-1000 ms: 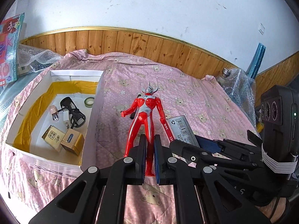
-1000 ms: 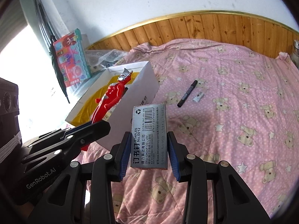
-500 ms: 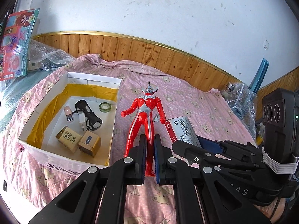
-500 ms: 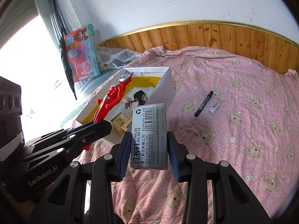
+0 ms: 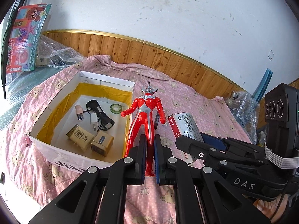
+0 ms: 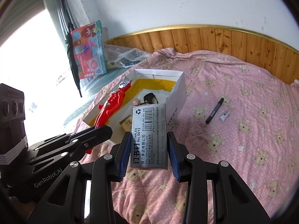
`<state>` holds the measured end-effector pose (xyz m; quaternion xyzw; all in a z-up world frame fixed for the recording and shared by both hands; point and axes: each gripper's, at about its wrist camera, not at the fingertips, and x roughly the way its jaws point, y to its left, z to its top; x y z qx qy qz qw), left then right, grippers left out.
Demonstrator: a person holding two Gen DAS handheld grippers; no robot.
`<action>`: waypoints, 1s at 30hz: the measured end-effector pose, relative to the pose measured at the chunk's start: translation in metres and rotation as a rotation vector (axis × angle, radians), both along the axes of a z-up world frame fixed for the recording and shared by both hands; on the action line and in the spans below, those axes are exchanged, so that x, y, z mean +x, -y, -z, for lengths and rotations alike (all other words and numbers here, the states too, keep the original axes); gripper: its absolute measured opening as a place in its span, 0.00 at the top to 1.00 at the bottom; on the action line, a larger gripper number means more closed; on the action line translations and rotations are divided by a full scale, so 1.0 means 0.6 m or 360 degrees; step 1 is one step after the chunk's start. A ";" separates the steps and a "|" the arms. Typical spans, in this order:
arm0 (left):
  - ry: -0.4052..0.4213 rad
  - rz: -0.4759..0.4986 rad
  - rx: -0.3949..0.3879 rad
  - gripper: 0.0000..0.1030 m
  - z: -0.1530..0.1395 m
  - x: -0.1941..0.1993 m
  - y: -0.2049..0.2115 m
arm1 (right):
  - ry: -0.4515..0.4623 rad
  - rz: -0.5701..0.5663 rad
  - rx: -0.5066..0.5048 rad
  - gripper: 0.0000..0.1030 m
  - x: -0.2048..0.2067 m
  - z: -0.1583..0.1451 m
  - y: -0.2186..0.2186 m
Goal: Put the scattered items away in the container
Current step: 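Carry the red toy figure and staple box over the white box with both tools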
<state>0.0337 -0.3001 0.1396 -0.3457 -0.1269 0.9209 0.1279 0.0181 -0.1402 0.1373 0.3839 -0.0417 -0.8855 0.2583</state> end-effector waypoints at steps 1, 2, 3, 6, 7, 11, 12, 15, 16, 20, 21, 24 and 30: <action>0.0003 -0.0010 0.0003 0.92 0.001 0.000 0.006 | 0.0000 -0.0007 0.0001 0.62 -0.001 -0.001 0.005; 0.0005 -0.0020 0.0006 0.92 0.002 0.000 0.012 | -0.0001 -0.0014 0.0002 0.62 -0.003 -0.001 0.009; 0.0008 -0.0030 0.0011 0.92 0.003 -0.001 0.018 | -0.0001 -0.0021 0.0004 0.62 -0.004 -0.002 0.014; 0.0015 -0.0059 0.0023 0.92 0.006 -0.001 0.035 | 0.0003 -0.0040 0.0008 0.62 -0.008 -0.002 0.026; 0.0018 -0.0068 0.0026 0.92 0.007 -0.002 0.040 | 0.0004 -0.0045 0.0009 0.62 -0.009 -0.002 0.029; 0.0031 -0.0097 0.0040 0.92 0.013 -0.005 0.060 | 0.0007 -0.0067 0.0008 0.62 -0.015 -0.003 0.043; 0.0033 -0.0103 0.0041 0.92 0.014 -0.007 0.063 | 0.0006 -0.0072 0.0008 0.62 -0.017 -0.004 0.046; 0.0039 -0.0116 0.0050 0.92 0.016 -0.010 0.074 | 0.0004 -0.0088 0.0008 0.62 -0.024 -0.006 0.055; 0.0041 -0.0121 0.0052 0.92 0.016 -0.012 0.078 | 0.0003 -0.0093 0.0008 0.62 -0.026 -0.007 0.059; 0.0047 -0.0136 0.0057 0.92 0.018 -0.020 0.088 | 0.0001 -0.0113 0.0008 0.62 -0.034 -0.010 0.071; 0.0050 -0.0140 0.0058 0.92 0.018 -0.022 0.091 | 0.0000 -0.0118 0.0008 0.62 -0.036 -0.011 0.075; 0.0058 -0.0151 0.0064 0.92 0.020 -0.027 0.099 | -0.0002 -0.0133 0.0008 0.62 -0.042 -0.013 0.084; 0.0080 -0.0184 0.0073 0.92 0.026 -0.039 0.117 | 0.0003 -0.0164 0.0010 0.62 -0.055 -0.015 0.104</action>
